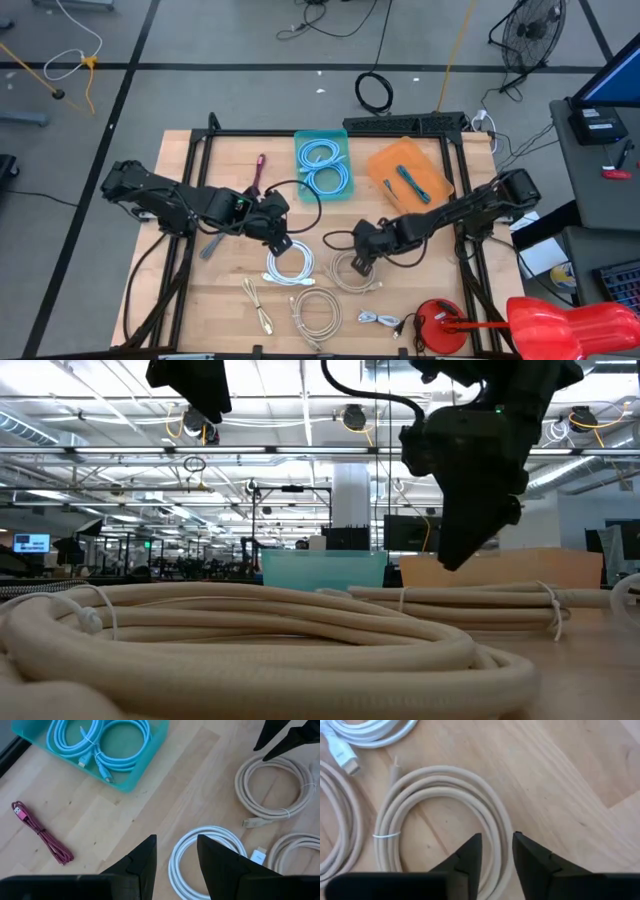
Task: Pick & Place USB Port
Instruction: Put the top brown charger cable into the green bin
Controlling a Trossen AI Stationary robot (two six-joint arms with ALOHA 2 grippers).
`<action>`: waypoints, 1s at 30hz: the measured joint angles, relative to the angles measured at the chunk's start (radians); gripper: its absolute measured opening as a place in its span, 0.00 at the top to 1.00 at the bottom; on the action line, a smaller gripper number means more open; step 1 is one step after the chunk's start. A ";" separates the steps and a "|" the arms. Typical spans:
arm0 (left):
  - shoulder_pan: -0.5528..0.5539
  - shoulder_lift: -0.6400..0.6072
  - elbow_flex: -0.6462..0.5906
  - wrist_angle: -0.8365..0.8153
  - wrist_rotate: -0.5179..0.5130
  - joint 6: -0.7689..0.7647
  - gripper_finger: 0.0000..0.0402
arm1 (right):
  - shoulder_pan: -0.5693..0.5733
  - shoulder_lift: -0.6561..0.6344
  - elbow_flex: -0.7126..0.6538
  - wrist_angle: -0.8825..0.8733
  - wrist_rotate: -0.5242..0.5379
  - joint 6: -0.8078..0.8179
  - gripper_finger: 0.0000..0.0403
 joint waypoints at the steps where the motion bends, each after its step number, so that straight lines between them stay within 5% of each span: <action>1: 0.000 0.000 0.000 0.001 -0.002 0.000 0.64 | -0.002 0.000 0.000 -0.004 -0.001 -0.003 0.72; 17: -0.003 0.000 0.000 0.013 -0.003 -0.005 0.64 | -0.002 0.162 0.007 0.014 -0.034 -0.034 0.46; 21: -0.003 0.000 0.000 0.013 -0.002 -0.005 0.64 | -0.001 0.198 0.007 -0.030 -0.014 -0.014 0.55; 30: -0.002 0.000 0.000 0.009 -0.002 0.002 0.64 | -0.004 0.189 0.006 -0.014 -0.019 -0.019 0.93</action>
